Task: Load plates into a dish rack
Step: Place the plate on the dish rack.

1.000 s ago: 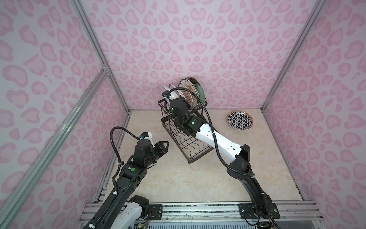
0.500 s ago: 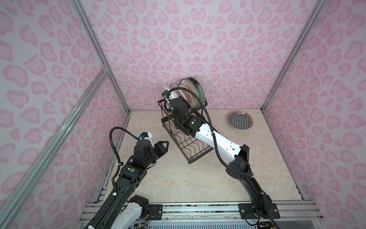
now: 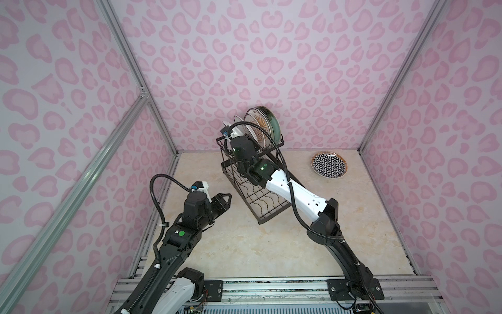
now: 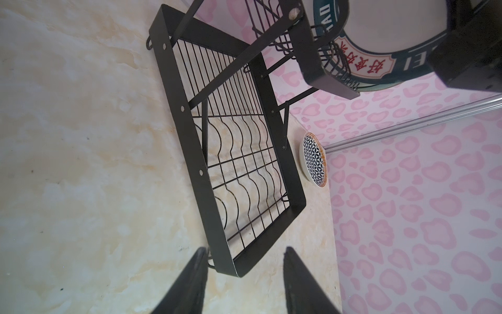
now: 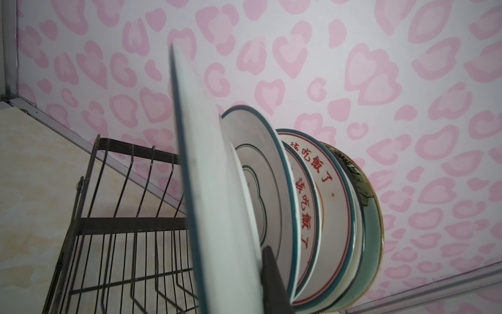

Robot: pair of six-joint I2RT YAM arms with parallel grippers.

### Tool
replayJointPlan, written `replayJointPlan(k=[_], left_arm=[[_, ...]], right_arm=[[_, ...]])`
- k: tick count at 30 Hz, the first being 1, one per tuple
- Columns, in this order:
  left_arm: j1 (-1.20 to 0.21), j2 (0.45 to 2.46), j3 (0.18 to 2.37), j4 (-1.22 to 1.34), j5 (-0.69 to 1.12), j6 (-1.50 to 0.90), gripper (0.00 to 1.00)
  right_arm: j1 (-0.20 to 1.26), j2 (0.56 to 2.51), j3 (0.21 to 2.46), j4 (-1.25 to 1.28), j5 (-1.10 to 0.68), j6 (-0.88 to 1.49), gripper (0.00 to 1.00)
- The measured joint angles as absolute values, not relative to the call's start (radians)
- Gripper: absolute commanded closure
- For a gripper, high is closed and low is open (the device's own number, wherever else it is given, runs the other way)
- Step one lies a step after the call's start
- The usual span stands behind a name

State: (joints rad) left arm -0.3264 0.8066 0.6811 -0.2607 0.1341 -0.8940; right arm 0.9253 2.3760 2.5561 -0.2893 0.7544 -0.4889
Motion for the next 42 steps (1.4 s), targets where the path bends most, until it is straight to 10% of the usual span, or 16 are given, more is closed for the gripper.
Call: replayJointPlan(k=[42], left_arm=[[-0.326, 0.82, 0.682, -0.262, 0.135, -0.894, 0.52]], right_arm=[[0.885, 2.447, 2.666, -0.368, 0.741, -0.364, 1.0]])
